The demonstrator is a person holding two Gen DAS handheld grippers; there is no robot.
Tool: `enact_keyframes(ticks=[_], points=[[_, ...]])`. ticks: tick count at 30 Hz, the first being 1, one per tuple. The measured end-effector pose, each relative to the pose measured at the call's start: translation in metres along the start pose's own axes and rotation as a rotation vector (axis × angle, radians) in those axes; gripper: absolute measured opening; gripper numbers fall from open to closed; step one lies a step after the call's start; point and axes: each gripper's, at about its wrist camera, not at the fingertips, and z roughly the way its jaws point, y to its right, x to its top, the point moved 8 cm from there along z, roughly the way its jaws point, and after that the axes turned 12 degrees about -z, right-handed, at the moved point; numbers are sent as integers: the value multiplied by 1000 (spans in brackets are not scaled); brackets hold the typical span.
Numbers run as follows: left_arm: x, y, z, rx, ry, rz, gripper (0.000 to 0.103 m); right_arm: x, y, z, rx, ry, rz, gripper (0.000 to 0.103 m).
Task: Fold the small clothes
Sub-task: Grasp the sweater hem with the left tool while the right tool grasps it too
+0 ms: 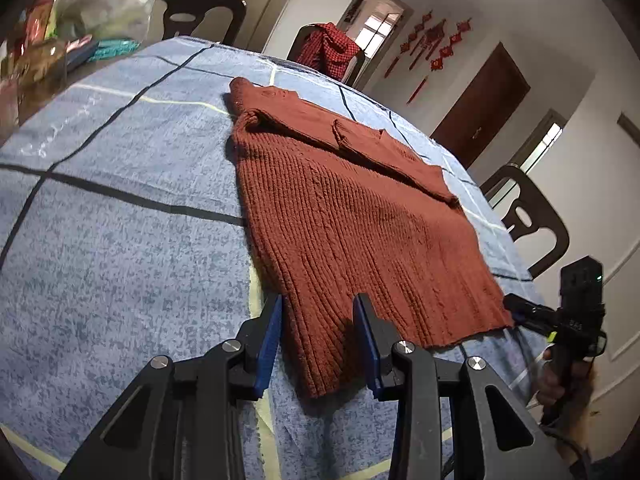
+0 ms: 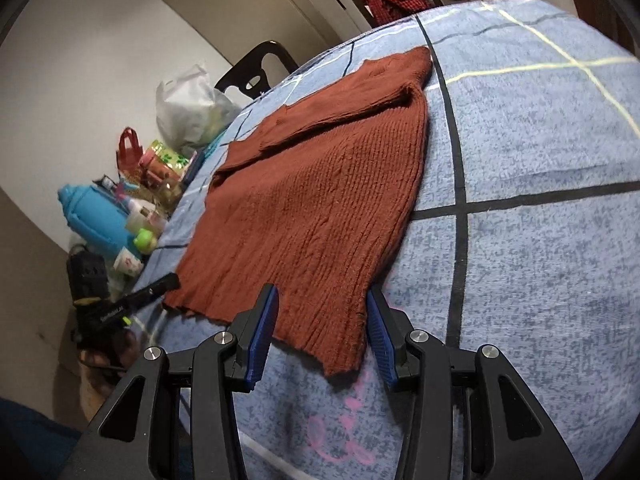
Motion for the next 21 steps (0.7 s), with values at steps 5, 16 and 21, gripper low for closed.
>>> enact_keyframes(ticks=[5, 16, 21], points=[[-4, -2, -2, -10, 1, -48, 39, 0, -3, 2, 2, 2, 1, 45], [3, 4, 10, 2, 1, -62, 36, 1, 0, 9, -15, -6, 11, 18], [1, 6, 11, -12, -17, -45, 12, -1, -3, 8, -9, -1, 3, 9]])
